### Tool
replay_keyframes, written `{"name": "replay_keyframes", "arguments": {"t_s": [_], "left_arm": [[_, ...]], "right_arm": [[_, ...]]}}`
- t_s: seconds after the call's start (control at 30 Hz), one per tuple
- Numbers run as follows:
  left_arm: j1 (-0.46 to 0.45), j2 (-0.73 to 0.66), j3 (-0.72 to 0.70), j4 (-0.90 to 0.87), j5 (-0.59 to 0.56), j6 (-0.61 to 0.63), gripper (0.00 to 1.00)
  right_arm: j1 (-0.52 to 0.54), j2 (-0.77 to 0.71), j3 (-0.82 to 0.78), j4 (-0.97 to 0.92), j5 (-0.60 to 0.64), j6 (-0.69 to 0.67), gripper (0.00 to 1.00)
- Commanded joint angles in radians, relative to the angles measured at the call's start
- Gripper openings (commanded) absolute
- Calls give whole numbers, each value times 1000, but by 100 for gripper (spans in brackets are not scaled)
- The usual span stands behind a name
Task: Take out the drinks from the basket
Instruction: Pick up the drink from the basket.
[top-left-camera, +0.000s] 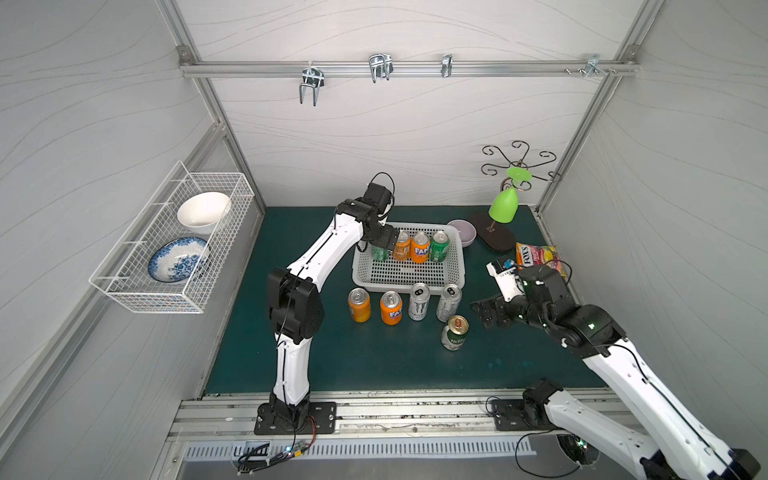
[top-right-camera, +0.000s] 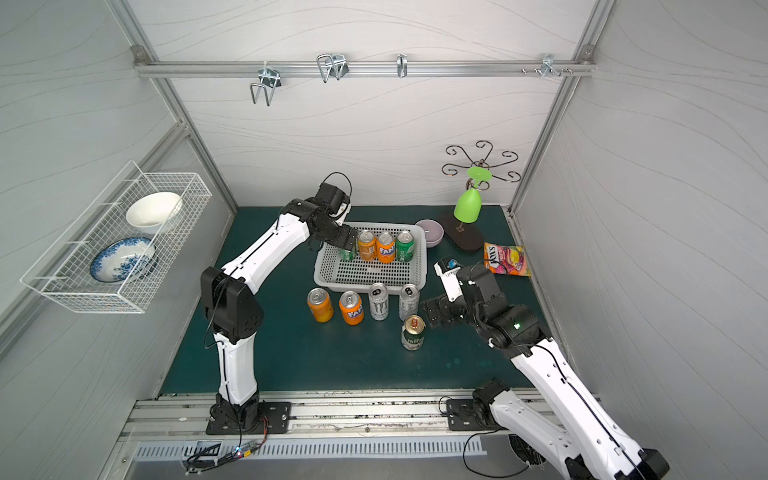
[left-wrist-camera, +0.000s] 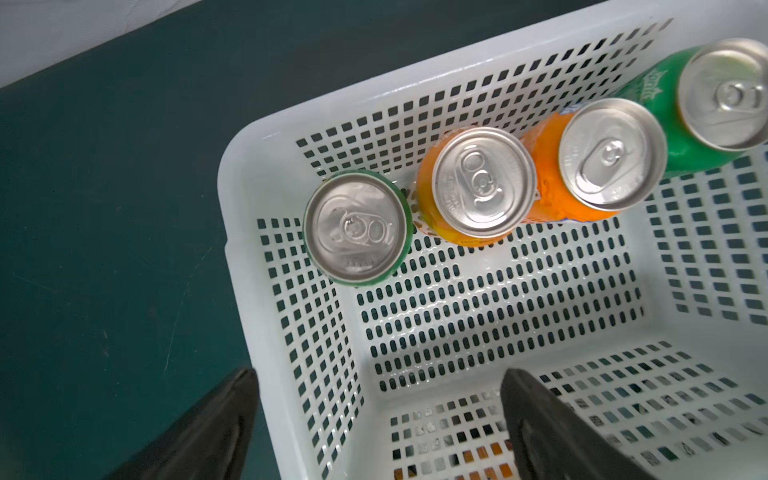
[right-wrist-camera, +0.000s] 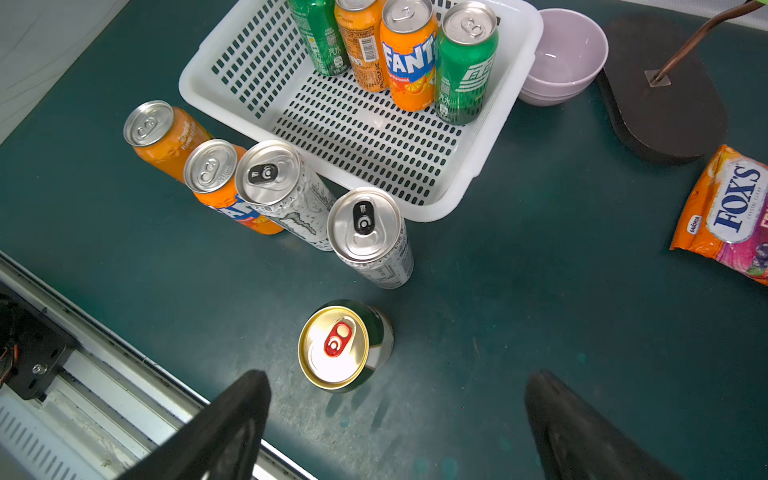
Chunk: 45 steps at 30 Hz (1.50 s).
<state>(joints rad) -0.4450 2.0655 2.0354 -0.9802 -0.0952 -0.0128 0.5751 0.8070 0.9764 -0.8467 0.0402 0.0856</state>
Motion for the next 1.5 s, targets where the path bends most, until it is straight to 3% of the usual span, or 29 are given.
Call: {"name": "replay_keyframes", "arguments": {"t_s": [0.0, 0.33, 0.77, 1.2, 1.47], "left_arm": [[6, 64, 95, -27, -20, 44, 96], [8, 217, 224, -64, -50, 130, 94], [37, 298, 246, -3, -16, 160, 82], [52, 340, 267, 63, 24, 186, 80], [51, 332, 261, 48, 16, 188, 68]], "right_arm": [[-7, -24, -5, -22, -4, 7, 99], [-17, -38, -16, -35, 30, 8, 99], [-21, -20, -15, -27, 24, 9, 99], [-23, 3, -18, -7, 20, 7, 99], [-21, 2, -15, -1, 24, 2, 99]]}}
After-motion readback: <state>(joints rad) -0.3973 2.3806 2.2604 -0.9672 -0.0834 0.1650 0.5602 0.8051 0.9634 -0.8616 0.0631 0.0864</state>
